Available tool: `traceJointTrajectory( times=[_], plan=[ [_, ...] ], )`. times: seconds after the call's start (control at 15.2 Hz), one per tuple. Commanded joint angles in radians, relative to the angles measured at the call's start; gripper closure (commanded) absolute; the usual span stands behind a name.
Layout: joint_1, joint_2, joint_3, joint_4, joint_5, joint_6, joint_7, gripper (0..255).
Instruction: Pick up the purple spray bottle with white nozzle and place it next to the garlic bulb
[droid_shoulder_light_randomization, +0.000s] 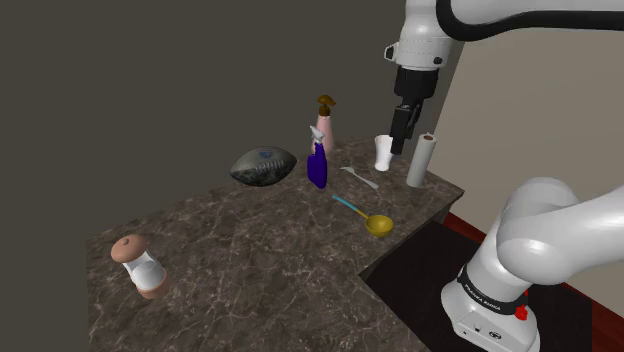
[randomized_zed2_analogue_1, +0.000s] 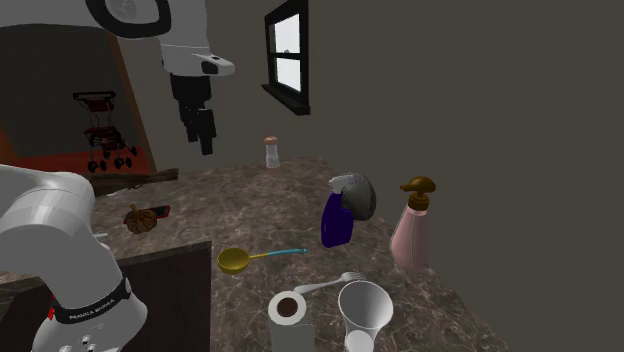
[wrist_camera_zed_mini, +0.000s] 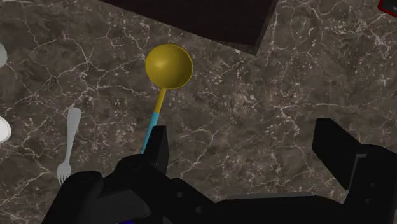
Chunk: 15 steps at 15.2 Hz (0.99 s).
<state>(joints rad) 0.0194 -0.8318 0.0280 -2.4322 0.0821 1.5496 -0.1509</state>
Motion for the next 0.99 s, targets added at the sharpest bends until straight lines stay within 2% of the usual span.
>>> traceJointTrajectory(
  times=[0.0,0.46,0.92],
  plan=[
    [0.000,0.000,0.000,0.000,0.000,0.000,0.000,0],
    [-0.036,0.244,-0.004,0.071,-0.023,0.196,0.023,0],
    [-0.068,0.498,-0.012,0.203,-0.047,0.341,0.053,0]
  ],
)
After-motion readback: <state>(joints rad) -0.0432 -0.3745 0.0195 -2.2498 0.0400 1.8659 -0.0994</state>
